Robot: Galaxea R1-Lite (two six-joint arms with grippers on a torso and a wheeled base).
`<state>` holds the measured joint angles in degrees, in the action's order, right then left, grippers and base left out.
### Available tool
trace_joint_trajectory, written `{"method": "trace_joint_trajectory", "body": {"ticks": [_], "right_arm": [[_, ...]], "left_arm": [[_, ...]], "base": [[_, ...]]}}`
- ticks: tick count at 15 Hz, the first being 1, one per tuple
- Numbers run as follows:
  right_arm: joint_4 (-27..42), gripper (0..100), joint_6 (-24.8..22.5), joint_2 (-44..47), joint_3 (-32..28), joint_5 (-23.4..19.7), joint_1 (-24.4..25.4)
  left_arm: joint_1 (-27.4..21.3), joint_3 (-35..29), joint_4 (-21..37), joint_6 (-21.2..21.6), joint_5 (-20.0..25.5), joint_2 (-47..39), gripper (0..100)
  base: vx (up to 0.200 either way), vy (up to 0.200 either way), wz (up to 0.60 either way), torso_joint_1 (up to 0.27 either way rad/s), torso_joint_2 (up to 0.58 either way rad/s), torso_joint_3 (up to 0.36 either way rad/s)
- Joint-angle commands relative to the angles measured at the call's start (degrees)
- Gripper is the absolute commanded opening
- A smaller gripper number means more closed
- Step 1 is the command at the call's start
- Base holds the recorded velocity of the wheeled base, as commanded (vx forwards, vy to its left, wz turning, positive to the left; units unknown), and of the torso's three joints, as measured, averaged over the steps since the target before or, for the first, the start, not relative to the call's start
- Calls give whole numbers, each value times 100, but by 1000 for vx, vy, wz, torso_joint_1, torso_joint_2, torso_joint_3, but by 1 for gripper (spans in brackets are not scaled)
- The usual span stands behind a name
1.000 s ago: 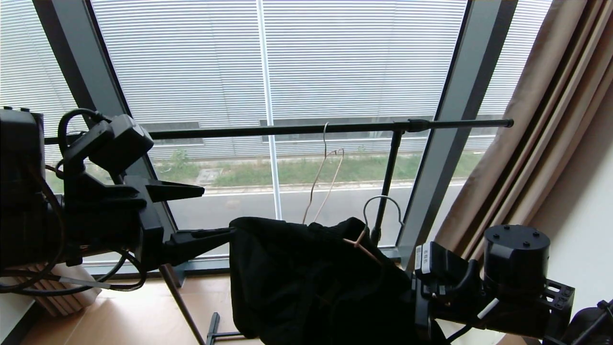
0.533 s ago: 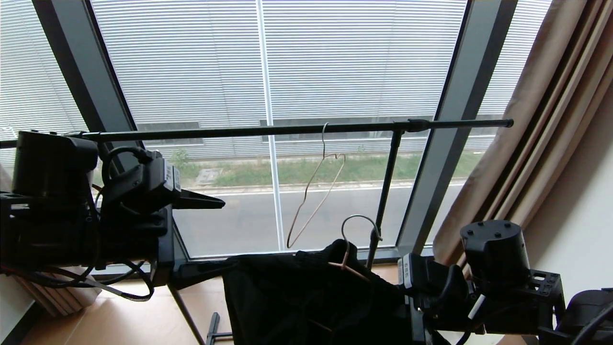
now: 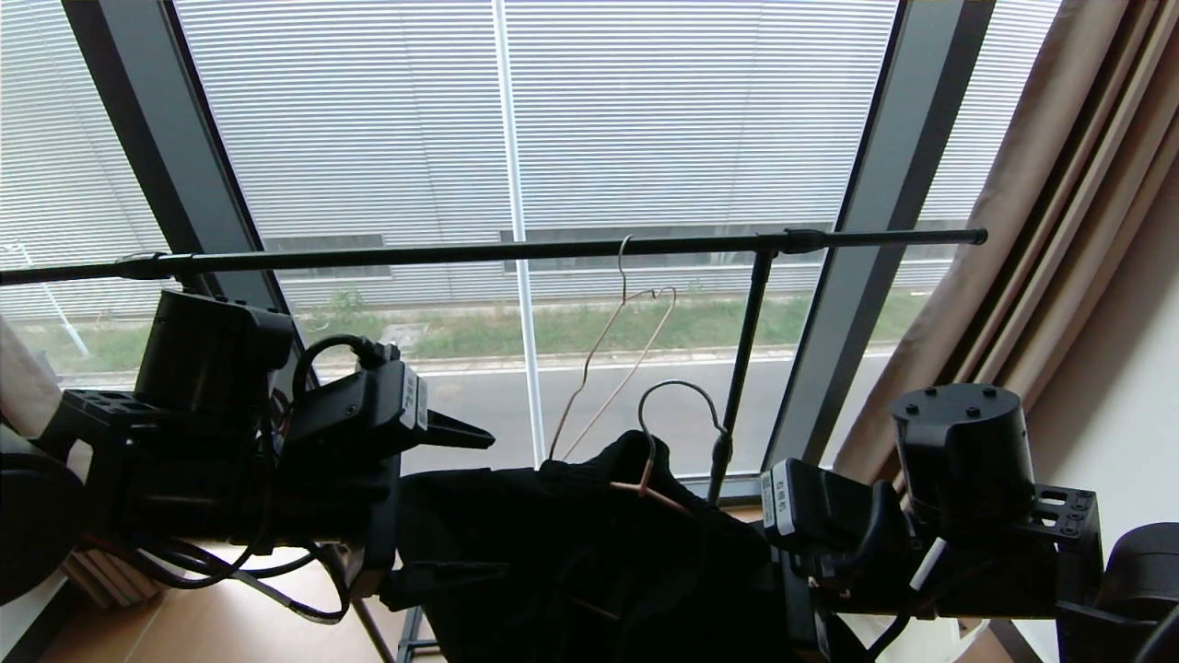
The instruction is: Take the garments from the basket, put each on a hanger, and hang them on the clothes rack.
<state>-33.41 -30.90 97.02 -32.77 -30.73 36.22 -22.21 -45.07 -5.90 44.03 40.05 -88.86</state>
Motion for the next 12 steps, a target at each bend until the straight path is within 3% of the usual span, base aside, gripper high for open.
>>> {"method": "trace_joint_trajectory", "body": {"ticks": [1,12], "right_arm": [[10,0,-3,-61,-72,-3,70],[133,0,-3,-96,-212,-3,307]], "left_arm": [[-117,-2,-25,0,-6,-158,100],[-187,16,-43,-9,-6,-396,100]], "base": [[0,0,0,0,0,0],[0,0,0,0,0,0]]}}
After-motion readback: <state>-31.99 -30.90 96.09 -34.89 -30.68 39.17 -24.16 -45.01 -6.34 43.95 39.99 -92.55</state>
